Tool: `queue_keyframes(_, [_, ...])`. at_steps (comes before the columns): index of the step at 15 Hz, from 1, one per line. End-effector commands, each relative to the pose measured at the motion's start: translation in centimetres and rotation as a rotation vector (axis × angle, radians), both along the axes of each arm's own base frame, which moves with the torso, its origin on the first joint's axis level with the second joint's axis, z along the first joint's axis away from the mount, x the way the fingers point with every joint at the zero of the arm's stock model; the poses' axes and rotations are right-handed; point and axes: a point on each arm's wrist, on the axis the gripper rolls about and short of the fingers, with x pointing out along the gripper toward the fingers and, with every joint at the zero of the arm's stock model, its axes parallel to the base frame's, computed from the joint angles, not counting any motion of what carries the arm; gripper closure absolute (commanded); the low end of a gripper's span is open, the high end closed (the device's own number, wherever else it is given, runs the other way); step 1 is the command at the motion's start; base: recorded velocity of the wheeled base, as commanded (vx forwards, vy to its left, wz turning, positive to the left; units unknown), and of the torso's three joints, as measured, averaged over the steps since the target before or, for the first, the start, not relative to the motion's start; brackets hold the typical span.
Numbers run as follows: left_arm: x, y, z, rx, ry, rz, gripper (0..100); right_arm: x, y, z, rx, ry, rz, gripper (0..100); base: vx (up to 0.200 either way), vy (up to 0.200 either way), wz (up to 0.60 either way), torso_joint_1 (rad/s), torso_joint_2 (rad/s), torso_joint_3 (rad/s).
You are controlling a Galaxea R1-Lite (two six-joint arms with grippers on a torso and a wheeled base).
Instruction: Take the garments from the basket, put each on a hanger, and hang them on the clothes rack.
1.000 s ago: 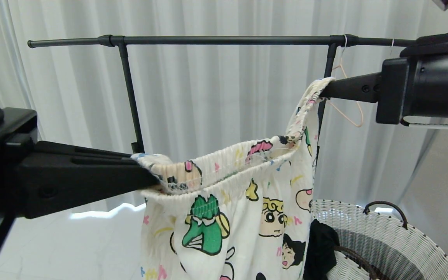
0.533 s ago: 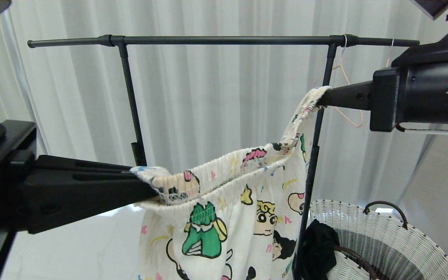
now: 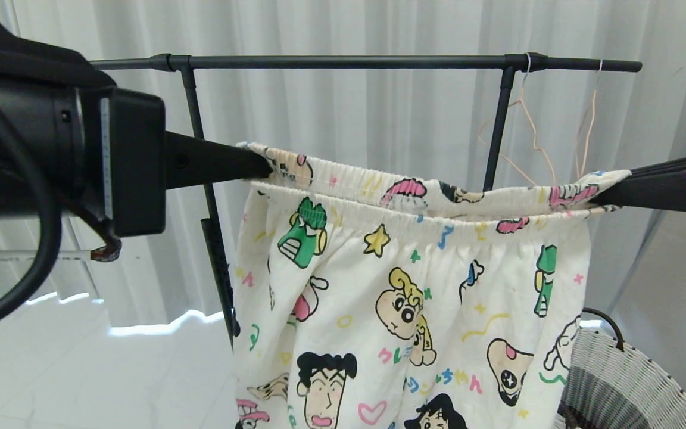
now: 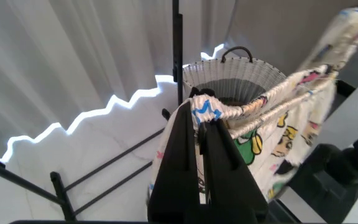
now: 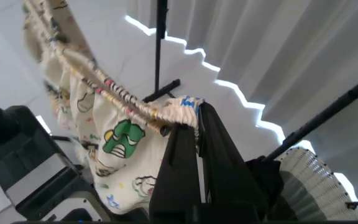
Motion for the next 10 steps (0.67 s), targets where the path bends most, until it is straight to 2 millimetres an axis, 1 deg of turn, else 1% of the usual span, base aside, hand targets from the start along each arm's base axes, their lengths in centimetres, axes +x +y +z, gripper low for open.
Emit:
queue_keyframes(1, [1.17, -0.95, -0.40, 0.019, 0.019, 0.009, 100, -0.80, -0.92, 0.27, 0.016, -0.019, -0.009, 100, 0.000, 0.000, 0.00, 0.000, 0.00, 0.000])
queue_keyframes(4, [1.14, -0.93, -0.50, 0.022, 0.022, 0.009, 100, -0.48, -0.67, -0.48, -0.016, -0.013, -0.050, 100, 0.000, 0.000, 0.00, 0.000, 0.00, 0.000])
queue_keyframes(10, [1.07, -0.86, -0.48, 0.022, 0.020, 0.008, 100, -0.48, -0.67, -0.48, -0.017, -0.014, -0.050, 100, 0.000, 0.000, 0.00, 0.000, 0.00, 0.000])
